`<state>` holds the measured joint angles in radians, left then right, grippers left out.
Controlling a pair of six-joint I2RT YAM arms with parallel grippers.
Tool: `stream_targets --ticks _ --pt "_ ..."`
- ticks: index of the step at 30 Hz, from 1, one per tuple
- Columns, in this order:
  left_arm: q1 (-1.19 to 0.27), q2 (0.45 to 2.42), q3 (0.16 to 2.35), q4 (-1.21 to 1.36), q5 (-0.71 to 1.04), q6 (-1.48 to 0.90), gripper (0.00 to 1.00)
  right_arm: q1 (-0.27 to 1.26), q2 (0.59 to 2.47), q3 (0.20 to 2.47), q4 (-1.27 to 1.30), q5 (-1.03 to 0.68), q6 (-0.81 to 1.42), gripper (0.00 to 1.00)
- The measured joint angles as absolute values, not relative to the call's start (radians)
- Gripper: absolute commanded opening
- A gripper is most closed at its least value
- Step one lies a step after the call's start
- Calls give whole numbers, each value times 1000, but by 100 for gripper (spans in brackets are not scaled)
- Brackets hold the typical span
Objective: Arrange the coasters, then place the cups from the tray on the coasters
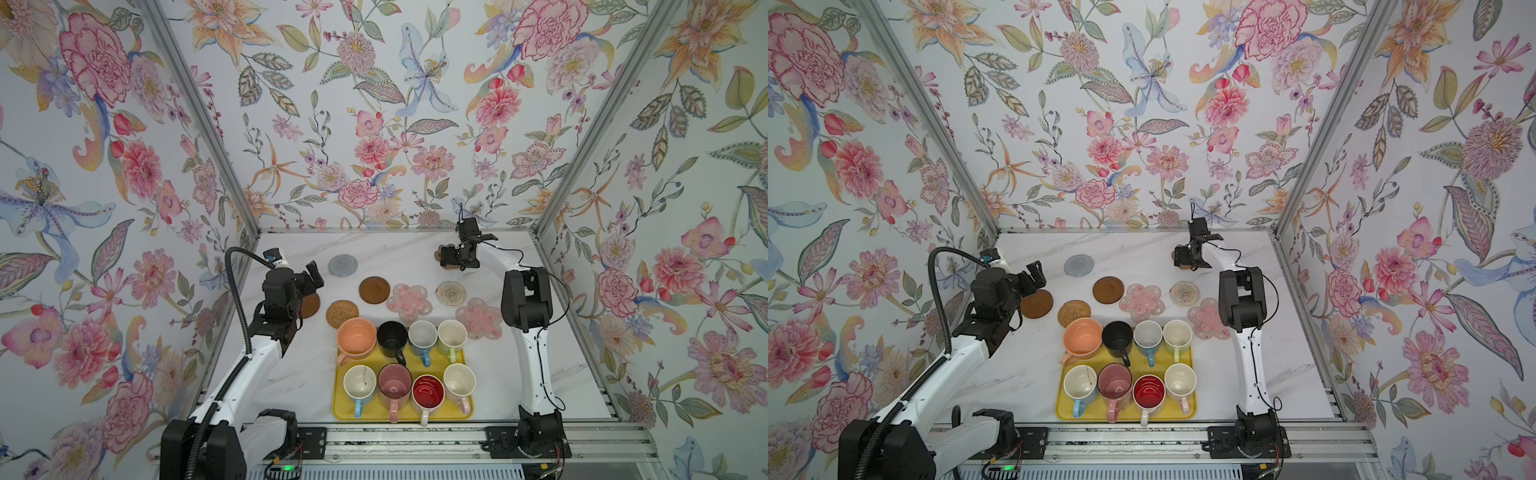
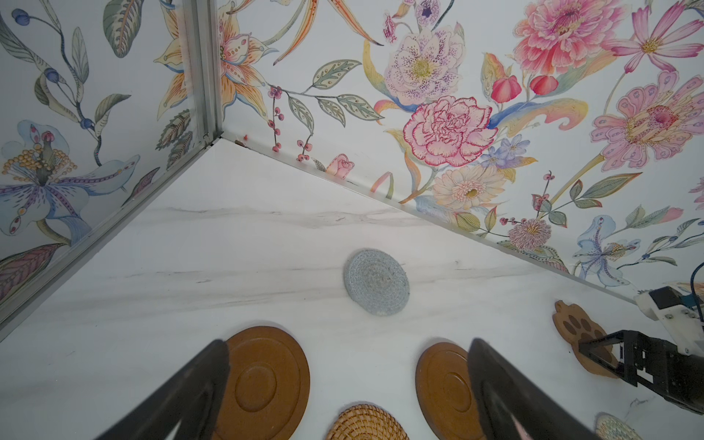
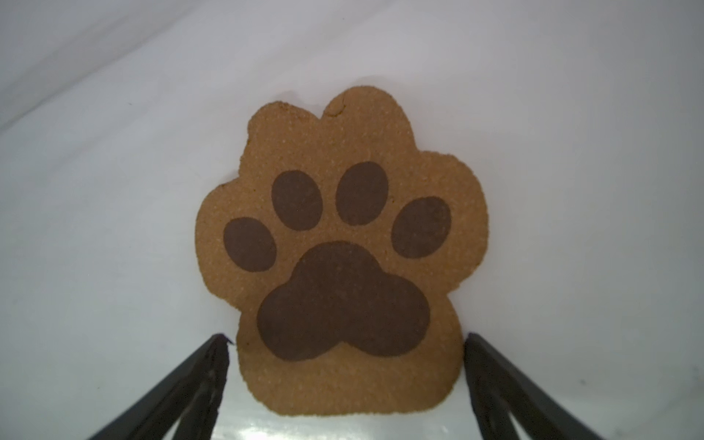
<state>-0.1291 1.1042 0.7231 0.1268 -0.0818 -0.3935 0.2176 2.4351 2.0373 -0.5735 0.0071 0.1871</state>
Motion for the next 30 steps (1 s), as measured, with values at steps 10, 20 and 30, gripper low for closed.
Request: stream_targets --ticks 10,20,30 --pt "-129 1104 715 134 -82 -390 99 259 2291 1862 -541 156 191 98" --pt "-129 1109 714 134 -82 -378 99 351 1907 1449 -413 210 266 92" --pt "-129 1135 714 134 -82 -364 99 428 1814 1258 -428 216 341 79"
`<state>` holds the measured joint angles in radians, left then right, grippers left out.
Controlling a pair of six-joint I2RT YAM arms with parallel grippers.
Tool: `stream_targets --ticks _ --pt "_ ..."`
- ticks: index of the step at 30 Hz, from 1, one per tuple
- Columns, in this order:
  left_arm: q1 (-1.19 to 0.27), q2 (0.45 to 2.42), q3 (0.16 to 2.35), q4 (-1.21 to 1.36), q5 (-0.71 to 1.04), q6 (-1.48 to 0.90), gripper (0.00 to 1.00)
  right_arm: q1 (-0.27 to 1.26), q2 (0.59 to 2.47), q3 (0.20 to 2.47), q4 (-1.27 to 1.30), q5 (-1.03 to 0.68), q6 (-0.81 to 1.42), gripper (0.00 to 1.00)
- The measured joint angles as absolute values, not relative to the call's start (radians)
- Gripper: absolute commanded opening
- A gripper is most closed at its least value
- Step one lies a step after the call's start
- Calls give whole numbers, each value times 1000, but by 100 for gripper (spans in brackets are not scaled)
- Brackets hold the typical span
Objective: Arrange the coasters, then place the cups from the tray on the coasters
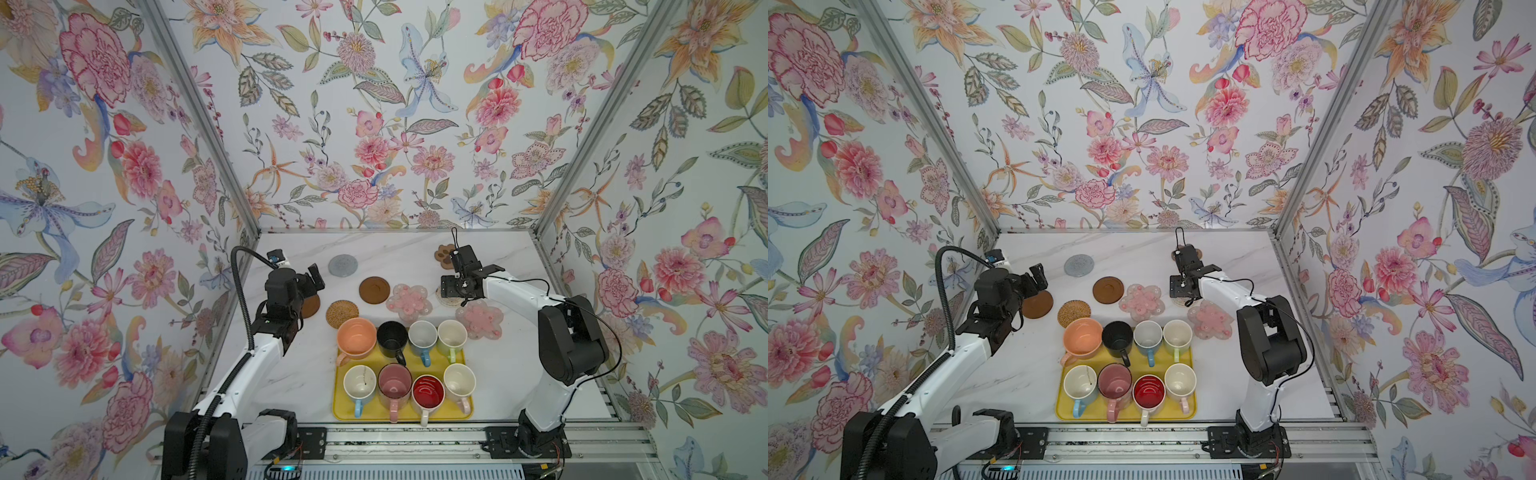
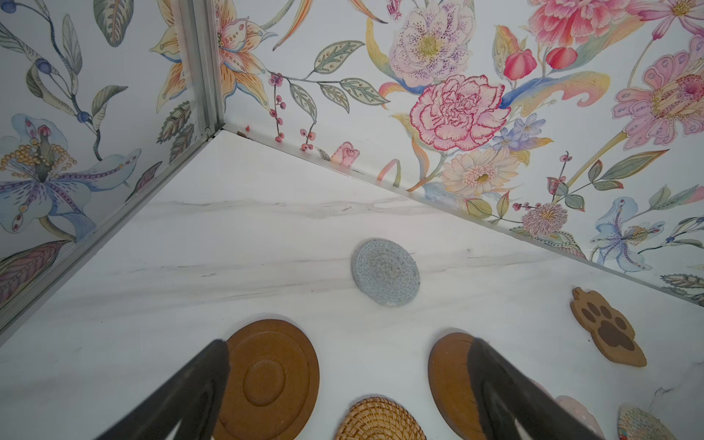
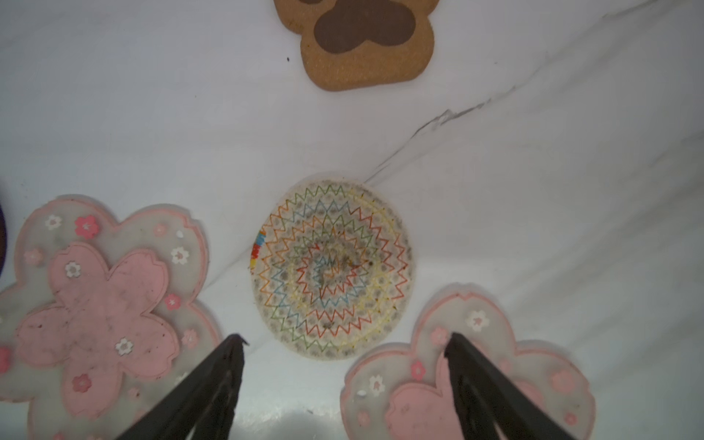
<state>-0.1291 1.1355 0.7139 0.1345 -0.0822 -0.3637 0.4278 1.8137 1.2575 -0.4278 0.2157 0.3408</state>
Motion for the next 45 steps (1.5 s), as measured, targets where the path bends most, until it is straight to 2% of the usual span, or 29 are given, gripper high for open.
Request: stream_targets --ticks 15,45 --pt "-129 1141 714 134 -82 -364 99 413 1901 1275 -418 179 363 61" --pt "-129 1129 714 134 -85 -364 99 344 2029 1369 -374 159 364 57"
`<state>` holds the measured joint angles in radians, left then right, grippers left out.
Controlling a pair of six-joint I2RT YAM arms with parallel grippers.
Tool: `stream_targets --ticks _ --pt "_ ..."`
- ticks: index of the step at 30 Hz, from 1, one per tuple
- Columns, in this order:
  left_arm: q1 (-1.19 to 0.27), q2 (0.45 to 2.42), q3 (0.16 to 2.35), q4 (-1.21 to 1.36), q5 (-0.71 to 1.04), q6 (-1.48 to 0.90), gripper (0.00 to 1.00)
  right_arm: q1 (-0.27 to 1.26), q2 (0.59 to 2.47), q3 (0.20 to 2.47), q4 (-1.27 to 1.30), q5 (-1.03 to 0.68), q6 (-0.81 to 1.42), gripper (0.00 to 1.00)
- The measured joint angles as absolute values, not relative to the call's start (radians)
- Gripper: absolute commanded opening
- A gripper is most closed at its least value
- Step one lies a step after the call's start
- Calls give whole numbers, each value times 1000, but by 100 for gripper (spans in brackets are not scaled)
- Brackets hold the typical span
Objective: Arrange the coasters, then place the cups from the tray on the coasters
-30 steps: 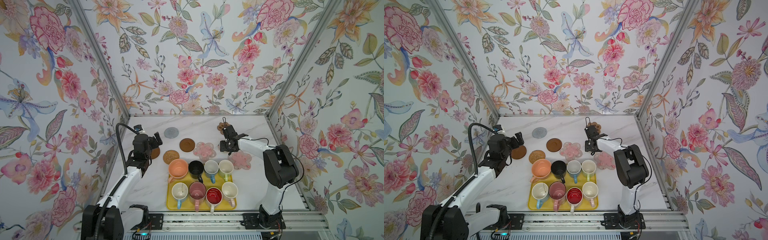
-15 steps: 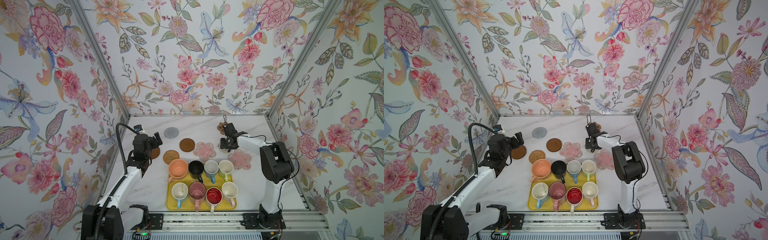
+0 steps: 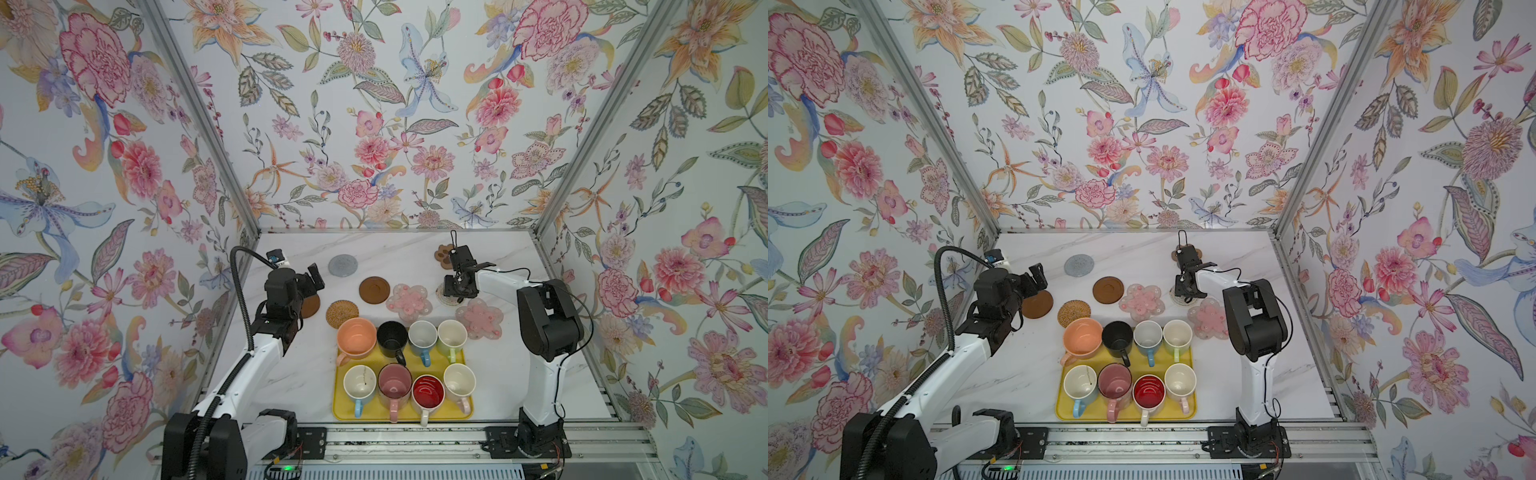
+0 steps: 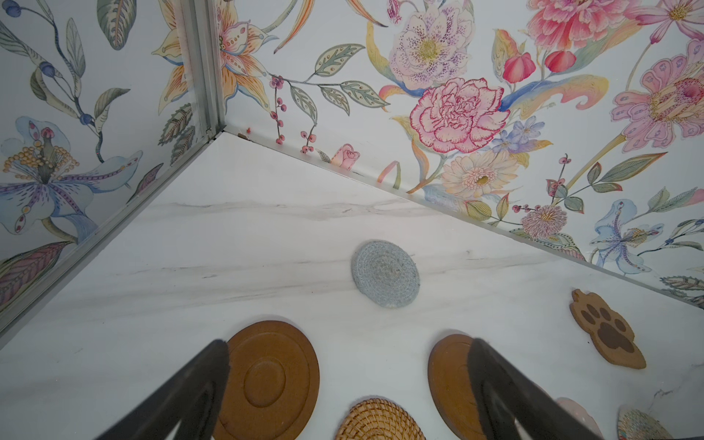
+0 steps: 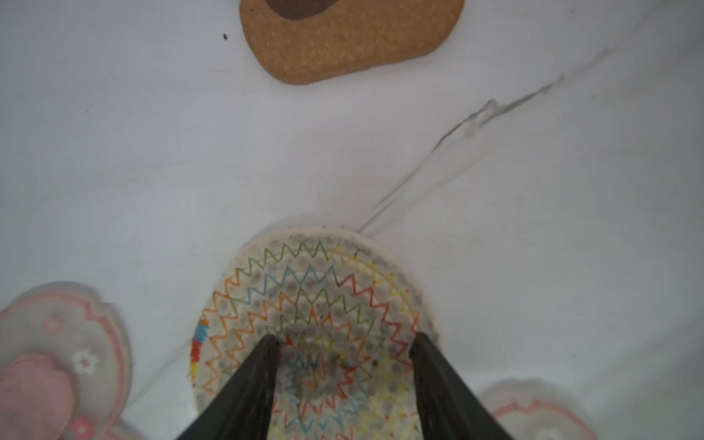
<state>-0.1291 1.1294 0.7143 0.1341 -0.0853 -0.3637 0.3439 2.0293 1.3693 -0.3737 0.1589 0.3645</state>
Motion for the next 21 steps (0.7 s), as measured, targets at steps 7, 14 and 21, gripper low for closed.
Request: stream_targets --ticks 7,14,21 --pt "-129 1129 714 134 -85 -364 99 325 2032 1372 -368 167 372 56" --pt "-129 1129 714 134 -85 -364 99 313 2031 1372 -368 169 371 56" --pt "-129 1130 714 134 -85 -364 99 331 2013 1372 -380 170 364 58"
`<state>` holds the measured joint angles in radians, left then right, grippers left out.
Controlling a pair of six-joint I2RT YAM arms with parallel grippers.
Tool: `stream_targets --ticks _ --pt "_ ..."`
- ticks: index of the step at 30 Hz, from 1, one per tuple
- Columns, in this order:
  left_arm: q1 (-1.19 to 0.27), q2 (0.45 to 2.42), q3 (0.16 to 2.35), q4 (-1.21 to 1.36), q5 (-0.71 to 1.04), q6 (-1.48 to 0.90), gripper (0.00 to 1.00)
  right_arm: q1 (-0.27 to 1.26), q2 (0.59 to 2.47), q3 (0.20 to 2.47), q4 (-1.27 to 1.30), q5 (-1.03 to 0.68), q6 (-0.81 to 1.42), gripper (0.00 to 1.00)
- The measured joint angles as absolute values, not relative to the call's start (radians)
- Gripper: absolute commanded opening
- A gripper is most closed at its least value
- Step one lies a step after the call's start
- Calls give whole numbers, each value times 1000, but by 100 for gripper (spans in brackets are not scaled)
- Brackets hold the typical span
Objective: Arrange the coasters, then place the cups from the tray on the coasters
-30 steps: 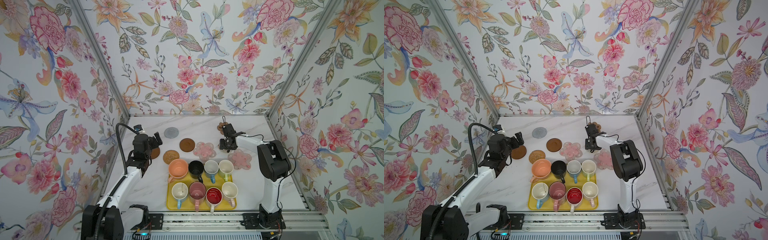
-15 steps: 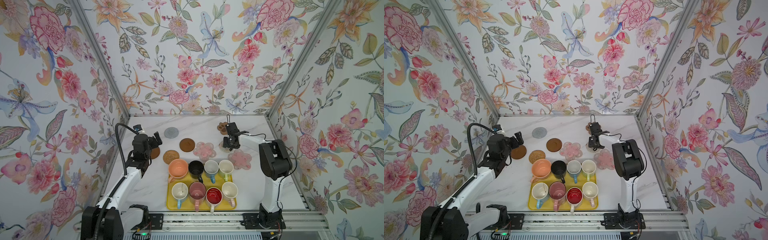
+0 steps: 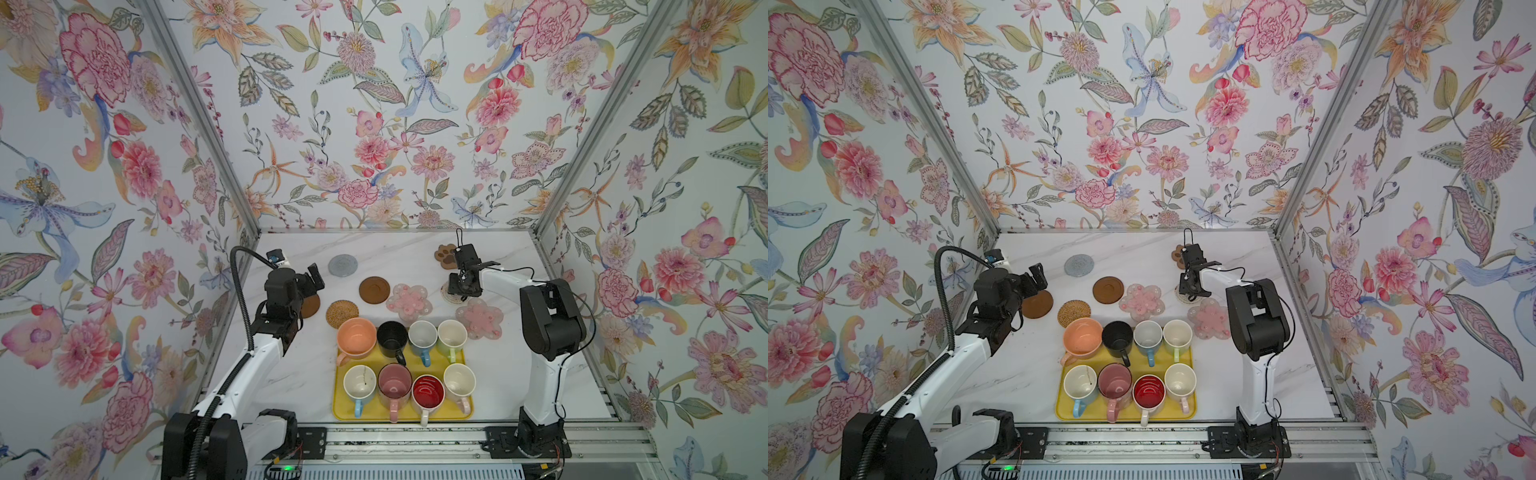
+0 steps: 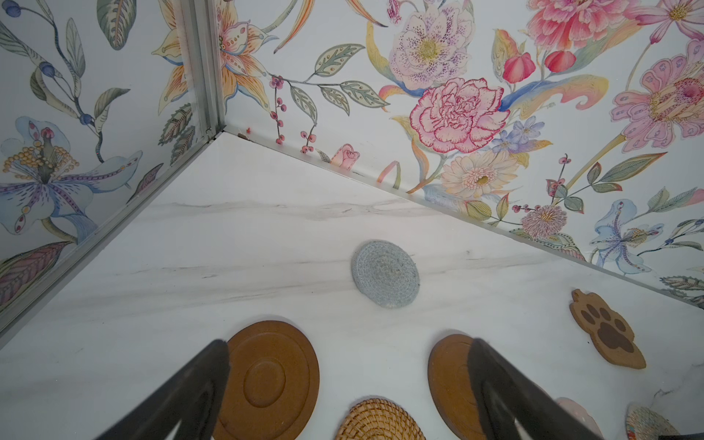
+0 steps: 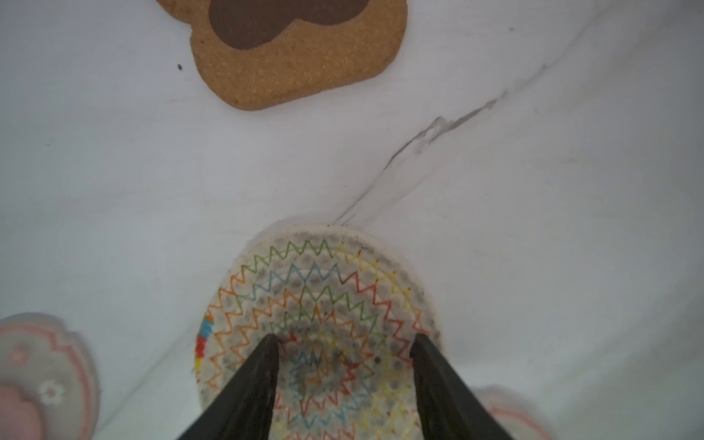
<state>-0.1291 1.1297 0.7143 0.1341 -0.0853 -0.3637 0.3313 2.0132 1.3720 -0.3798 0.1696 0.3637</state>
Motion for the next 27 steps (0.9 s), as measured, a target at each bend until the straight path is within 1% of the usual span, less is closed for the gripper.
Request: stream_targets --ticks 8,27 --pt "-129 1130 714 134 -84 -364 99 377 1986 1373 -384 165 364 57" --pt "-129 1129 714 134 -85 -364 99 327 2030 1374 -385 152 376 56"
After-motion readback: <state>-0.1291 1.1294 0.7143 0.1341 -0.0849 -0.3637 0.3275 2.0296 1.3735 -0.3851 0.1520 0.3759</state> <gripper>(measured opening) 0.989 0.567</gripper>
